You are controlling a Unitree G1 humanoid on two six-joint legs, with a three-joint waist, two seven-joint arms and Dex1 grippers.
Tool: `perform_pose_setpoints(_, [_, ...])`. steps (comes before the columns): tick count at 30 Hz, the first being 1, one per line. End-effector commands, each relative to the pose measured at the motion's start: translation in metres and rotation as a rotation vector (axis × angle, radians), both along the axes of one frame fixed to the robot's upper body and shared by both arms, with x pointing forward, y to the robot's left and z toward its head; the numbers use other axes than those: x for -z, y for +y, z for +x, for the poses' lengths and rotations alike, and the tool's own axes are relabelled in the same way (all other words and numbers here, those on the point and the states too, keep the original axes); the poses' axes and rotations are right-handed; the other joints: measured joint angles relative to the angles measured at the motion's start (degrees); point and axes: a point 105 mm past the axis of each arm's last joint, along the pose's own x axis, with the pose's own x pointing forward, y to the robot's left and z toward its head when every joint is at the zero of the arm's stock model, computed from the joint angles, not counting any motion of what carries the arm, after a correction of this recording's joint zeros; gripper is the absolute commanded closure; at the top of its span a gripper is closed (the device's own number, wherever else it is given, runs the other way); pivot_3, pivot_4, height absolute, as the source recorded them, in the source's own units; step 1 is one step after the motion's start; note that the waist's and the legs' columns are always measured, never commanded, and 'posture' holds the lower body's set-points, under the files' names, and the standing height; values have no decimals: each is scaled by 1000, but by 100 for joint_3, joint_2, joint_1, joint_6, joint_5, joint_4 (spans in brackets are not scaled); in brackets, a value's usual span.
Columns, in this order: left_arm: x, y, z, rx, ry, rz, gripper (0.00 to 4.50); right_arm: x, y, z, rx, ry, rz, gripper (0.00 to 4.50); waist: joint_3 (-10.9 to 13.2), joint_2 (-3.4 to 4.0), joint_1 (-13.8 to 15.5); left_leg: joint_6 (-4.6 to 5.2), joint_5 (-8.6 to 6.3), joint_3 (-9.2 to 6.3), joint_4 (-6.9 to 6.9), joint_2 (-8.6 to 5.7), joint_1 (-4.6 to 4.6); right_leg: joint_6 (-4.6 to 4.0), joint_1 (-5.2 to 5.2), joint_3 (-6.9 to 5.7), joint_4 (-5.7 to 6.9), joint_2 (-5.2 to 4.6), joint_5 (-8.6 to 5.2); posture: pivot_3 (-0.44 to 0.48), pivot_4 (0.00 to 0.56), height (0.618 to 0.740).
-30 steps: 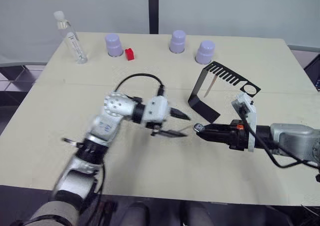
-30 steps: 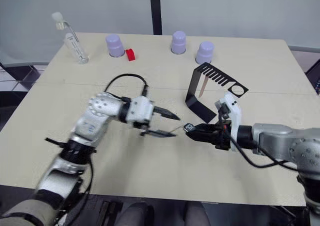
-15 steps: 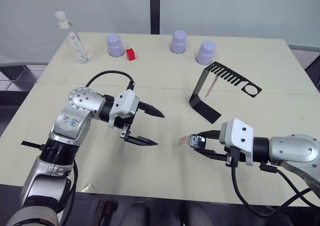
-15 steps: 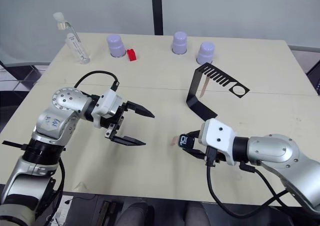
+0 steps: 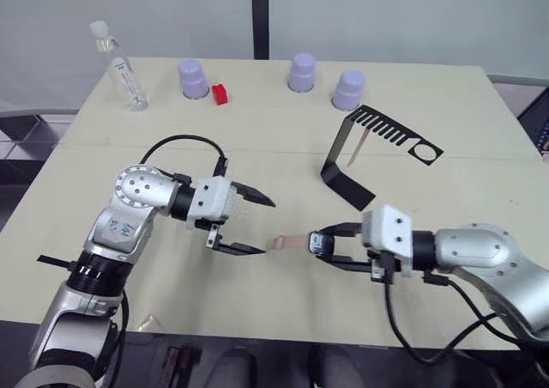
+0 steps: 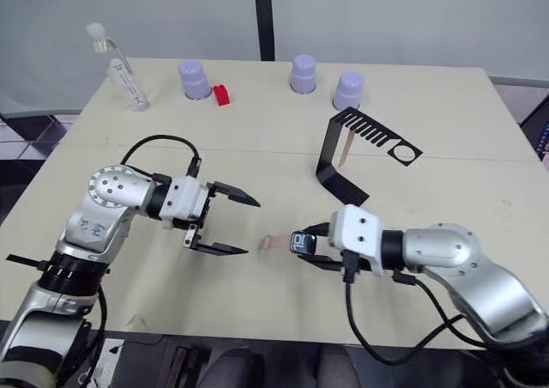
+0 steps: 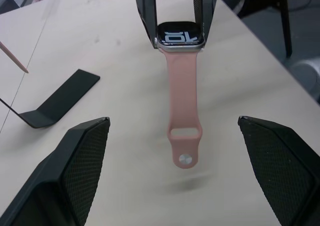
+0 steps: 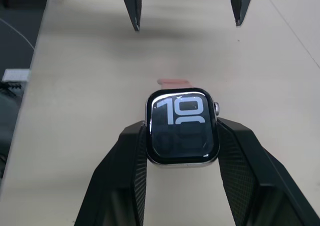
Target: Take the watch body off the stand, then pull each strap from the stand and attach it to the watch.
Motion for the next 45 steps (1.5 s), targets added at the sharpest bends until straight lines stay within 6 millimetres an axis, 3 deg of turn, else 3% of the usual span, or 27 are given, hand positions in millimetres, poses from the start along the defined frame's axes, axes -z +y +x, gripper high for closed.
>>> perform_pose_setpoints(1, [3,23,11,-44,-83,69,58,2,13,9,-39,-25,-19,3000,0,0,-27,-2,1,1,-1,-2,-3,0,-2,-1,-4,1,0,0,150,740])
perform_pose_setpoints(4, [5,30,7,-45,-14,70,58,15,22,14,-28,39,-21,3000,0,0,-24,-3,2,-4,-3,3,-4,-2,-10,-6,10,2,-1,0,150,740])
perform_pose_setpoints(8, [10,35,-1,-39,24,81,58,47,16,22,15,60,-137,3000,0,-1,-1,0,1,-15,-4,10,-5,-2,-9,-8,21,-11,-1,0,150,740])
perform_pose_setpoints(14, [21,33,-6,-36,23,114,58,58,10,30,87,106,-149,3000,0,-1,-15,2,0,-14,-2,9,-4,-1,-8,-10,21,-11,0,0,150,740])
perform_pose_setpoints(18, [20,25,-7,-25,42,77,58,51,11,28,91,130,-113,3000,0,0,-18,1,0,-10,-1,8,-3,-1,-8,-10,22,-10,-1,0,150,740])
perform_pose_setpoints(24, [16,17,-9,-15,65,20,0,40,-1,18,66,122,-57,44,0,-1,-9,1,0,-11,-1,9,-4,-1,-8,-9,25,-12,-1,0,150,740])
perform_pose_setpoints(26, [14,16,-10,-29,93,-9,0,33,-7,10,57,121,-23,15,0,-1,-6,2,0,-12,-1,8,-5,-1,-7,-9,24,-12,0,0,150,740])
perform_pose_setpoints(30, [6,28,-10,-143,176,-90,0,11,-45,-6,165,121,80,15,0,-1,0,2,0,-12,-2,11,-6,-1,-7,-9,24,-13,0,0,150,740])
perform_pose_setpoints(35, [8,53,-11,-347,228,-131,0,-1,-124,-29,460,168,207,15,-2,-1,13,3,-1,-10,-6,16,7,0,2,-5,28,-12,0,0,150,740])
perform_pose_setpoints(37, [13,71,-9,-423,215,-114,0,2,-148,-40,552,178,205,15,-1,-1,31,4,-1,-10,-9,17,16,0,12,-4,26,-11,0,0,150,740])
perform_pose_setpoints(38, [16,89,-3,-495,215,-104,0,2,-161,-44,607,177,220,15,0,-3,26,4,-2,-8,-9,16,22,0,17,-2,23,-11,0,0,150,740])
perform_pose_setpoints(42, [13,139,9,-681,207,-127,0,-3,-190,-54,747,160,292,15,5,-5,-32,9,-6,17,-44,34,90,-6,77,3,-17,-1,-4,0,150,740])
perform_pose_setpoints(45, [5,147,7,-716,231,-196,0,1,-199,-63,810,155,312,15,5,-5,-10,7,-7,18,-58,44,96,-6,82,2,-29,0,-4,0,150,740])
